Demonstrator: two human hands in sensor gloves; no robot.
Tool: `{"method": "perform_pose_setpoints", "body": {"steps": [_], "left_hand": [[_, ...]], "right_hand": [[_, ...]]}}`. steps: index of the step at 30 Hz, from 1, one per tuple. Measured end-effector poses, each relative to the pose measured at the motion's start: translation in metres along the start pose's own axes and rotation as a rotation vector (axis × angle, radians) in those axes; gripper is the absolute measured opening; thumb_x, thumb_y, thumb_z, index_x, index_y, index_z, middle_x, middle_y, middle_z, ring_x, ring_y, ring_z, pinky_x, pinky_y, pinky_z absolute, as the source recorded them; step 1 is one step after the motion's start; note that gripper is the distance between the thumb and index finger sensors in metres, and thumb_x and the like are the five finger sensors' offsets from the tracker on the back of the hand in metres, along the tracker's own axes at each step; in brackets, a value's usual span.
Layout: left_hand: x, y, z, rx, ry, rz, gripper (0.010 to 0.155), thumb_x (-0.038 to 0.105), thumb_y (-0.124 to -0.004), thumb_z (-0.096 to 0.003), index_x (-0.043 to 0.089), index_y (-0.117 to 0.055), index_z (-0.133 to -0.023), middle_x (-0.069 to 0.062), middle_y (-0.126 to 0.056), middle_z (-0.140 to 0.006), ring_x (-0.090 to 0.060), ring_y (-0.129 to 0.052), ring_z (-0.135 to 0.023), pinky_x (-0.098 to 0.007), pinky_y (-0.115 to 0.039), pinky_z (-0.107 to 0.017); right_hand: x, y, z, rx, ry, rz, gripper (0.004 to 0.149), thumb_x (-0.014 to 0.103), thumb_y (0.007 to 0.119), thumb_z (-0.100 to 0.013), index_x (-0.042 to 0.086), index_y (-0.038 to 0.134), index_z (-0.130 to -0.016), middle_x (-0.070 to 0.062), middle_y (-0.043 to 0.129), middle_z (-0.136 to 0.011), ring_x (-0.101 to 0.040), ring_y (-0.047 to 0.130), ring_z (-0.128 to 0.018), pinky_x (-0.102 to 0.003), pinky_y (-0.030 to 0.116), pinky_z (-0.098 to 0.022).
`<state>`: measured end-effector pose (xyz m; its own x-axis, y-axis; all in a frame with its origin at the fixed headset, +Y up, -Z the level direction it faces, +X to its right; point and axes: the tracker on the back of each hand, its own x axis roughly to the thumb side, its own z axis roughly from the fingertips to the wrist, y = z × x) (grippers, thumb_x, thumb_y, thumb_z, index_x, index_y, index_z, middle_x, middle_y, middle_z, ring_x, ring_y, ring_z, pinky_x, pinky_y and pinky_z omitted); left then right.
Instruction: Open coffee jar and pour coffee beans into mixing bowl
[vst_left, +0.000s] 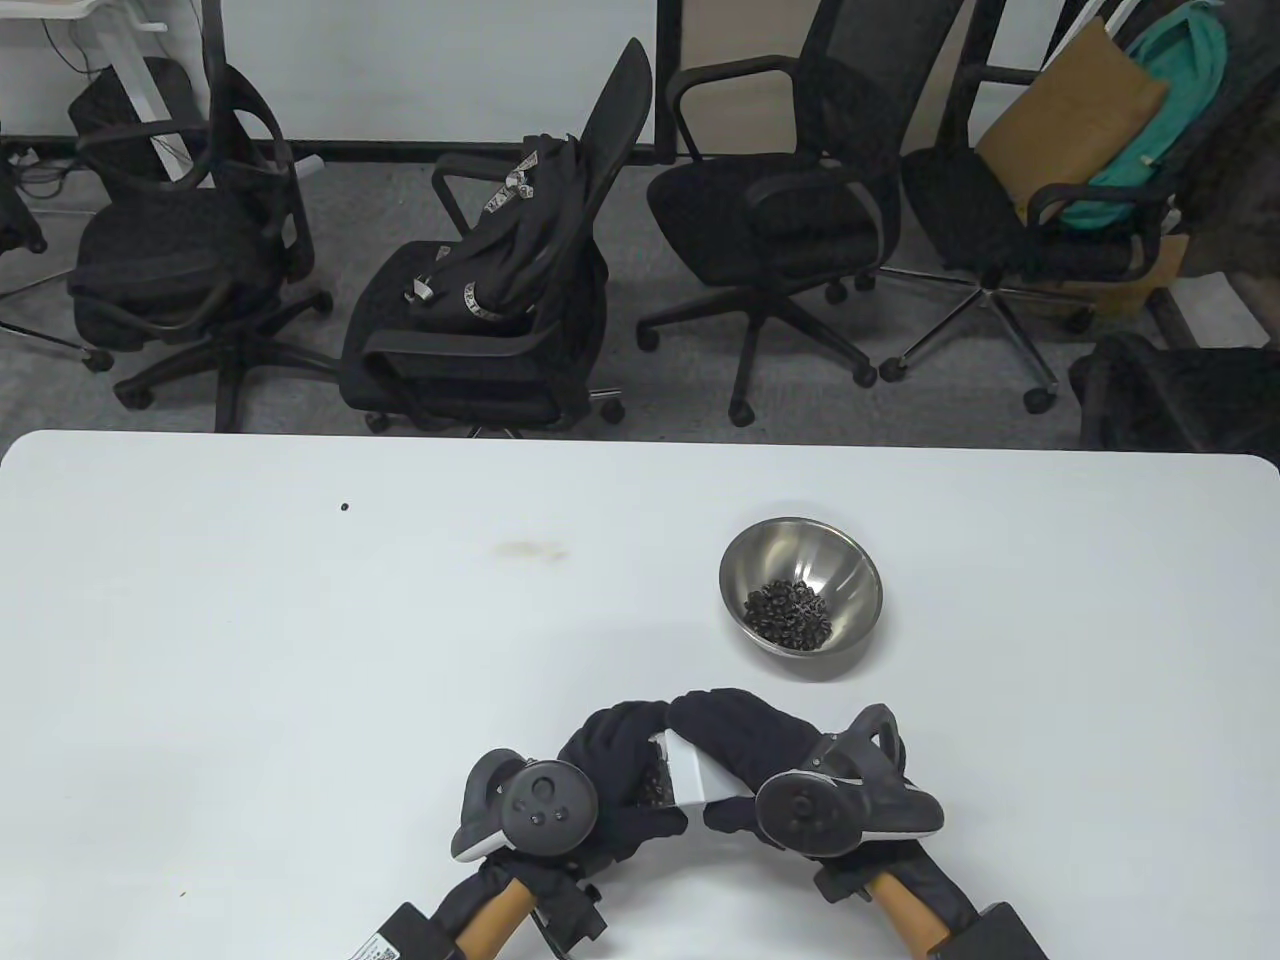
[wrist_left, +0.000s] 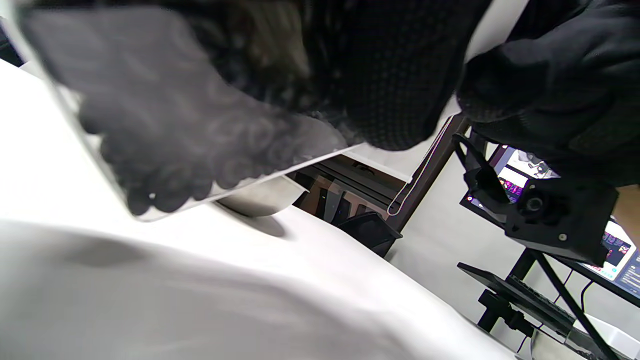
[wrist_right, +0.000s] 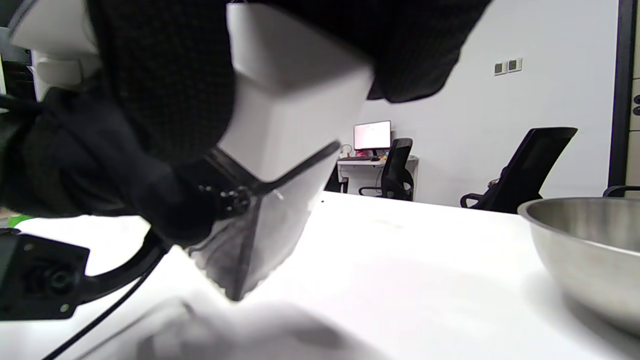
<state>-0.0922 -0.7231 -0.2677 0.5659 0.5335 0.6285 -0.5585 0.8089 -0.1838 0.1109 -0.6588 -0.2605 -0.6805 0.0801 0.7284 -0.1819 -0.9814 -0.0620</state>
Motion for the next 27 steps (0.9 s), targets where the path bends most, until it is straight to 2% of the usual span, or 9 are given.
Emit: {"method": "perform_pose_setpoints", "body": {"steps": [6,11,15,19,23,26,27], "left_hand": [[0.000,-0.001,0.001,0.003,0.004,-0.004,0.093,0.040,-0.099,-0.0462,0.004,-0.047,-0.115,-0.022,-0.057,-0.112,-0.045,-0.067,-0.101,-0.064,-0.059,-0.076],[0.001,-0.003,0.001,0.018,0.007,-0.034,0.093,0.040,-0.099,-0.0461,0.004,-0.047,-0.115,-0.022,-0.057,-0.112,-0.045,-0.067,-0.100,-0.064,-0.059,-0.076],[0.002,-0.005,0.001,0.029,0.009,-0.051,0.093,0.040,-0.099,-0.0461,0.004,-0.047,-0.115,-0.023,-0.057,-0.112,-0.045,-0.067,-0.100,-0.064,-0.059,-0.076],[0.005,-0.006,0.001,0.055,0.011,-0.076,0.093,0.040,-0.099,-0.0461,0.003,-0.047,-0.115,-0.023,-0.058,-0.111,-0.046,-0.067,-0.099,-0.064,-0.059,-0.075],[0.007,-0.007,0.002,0.067,0.022,-0.114,0.093,0.040,-0.099,-0.0459,0.003,-0.048,-0.114,-0.024,-0.058,-0.111,-0.046,-0.068,-0.099,-0.064,-0.059,-0.075],[0.007,-0.007,0.002,0.066,0.029,-0.116,0.093,0.040,-0.099,-0.0461,0.003,-0.048,-0.114,-0.023,-0.058,-0.111,-0.046,-0.068,-0.099,-0.064,-0.059,-0.075],[0.007,-0.006,0.002,0.065,0.031,-0.106,0.093,0.040,-0.099,-0.0461,0.003,-0.047,-0.115,-0.023,-0.058,-0.111,-0.046,-0.068,-0.099,-0.063,-0.059,-0.075]], "right_hand": [[0.000,0.000,0.000,0.001,0.003,-0.002,0.093,0.042,0.093,-0.045,0.021,0.035,-0.114,-0.010,0.055,-0.114,-0.035,0.069,-0.099,-0.046,0.072,-0.073],[-0.004,0.001,0.000,0.004,0.050,-0.061,0.093,0.049,0.090,-0.047,0.012,0.039,-0.115,-0.018,0.062,-0.110,-0.038,0.078,-0.092,-0.046,0.078,-0.068],[-0.007,0.003,-0.001,-0.019,0.122,-0.104,0.092,0.057,0.083,-0.050,0.000,0.046,-0.113,-0.026,0.073,-0.100,-0.040,0.090,-0.078,-0.043,0.085,-0.057],[-0.007,0.004,-0.003,-0.045,0.217,-0.124,0.092,0.063,0.073,-0.053,-0.009,0.055,-0.108,-0.029,0.083,-0.088,-0.035,0.100,-0.061,-0.036,0.092,-0.044],[-0.010,0.009,-0.004,-0.038,0.319,-0.207,0.094,0.065,0.065,-0.055,-0.016,0.060,-0.102,-0.032,0.088,-0.078,-0.032,0.103,-0.049,-0.032,0.094,-0.035],[-0.011,0.010,-0.003,-0.043,0.324,-0.237,0.097,0.067,0.061,-0.054,-0.017,0.058,-0.103,-0.033,0.087,-0.079,-0.032,0.103,-0.050,-0.033,0.094,-0.036],[-0.011,0.009,-0.002,-0.032,0.315,-0.253,0.100,0.068,0.058,-0.054,-0.017,0.053,-0.105,-0.036,0.082,-0.085,-0.037,0.100,-0.056,-0.037,0.092,-0.040]]}}
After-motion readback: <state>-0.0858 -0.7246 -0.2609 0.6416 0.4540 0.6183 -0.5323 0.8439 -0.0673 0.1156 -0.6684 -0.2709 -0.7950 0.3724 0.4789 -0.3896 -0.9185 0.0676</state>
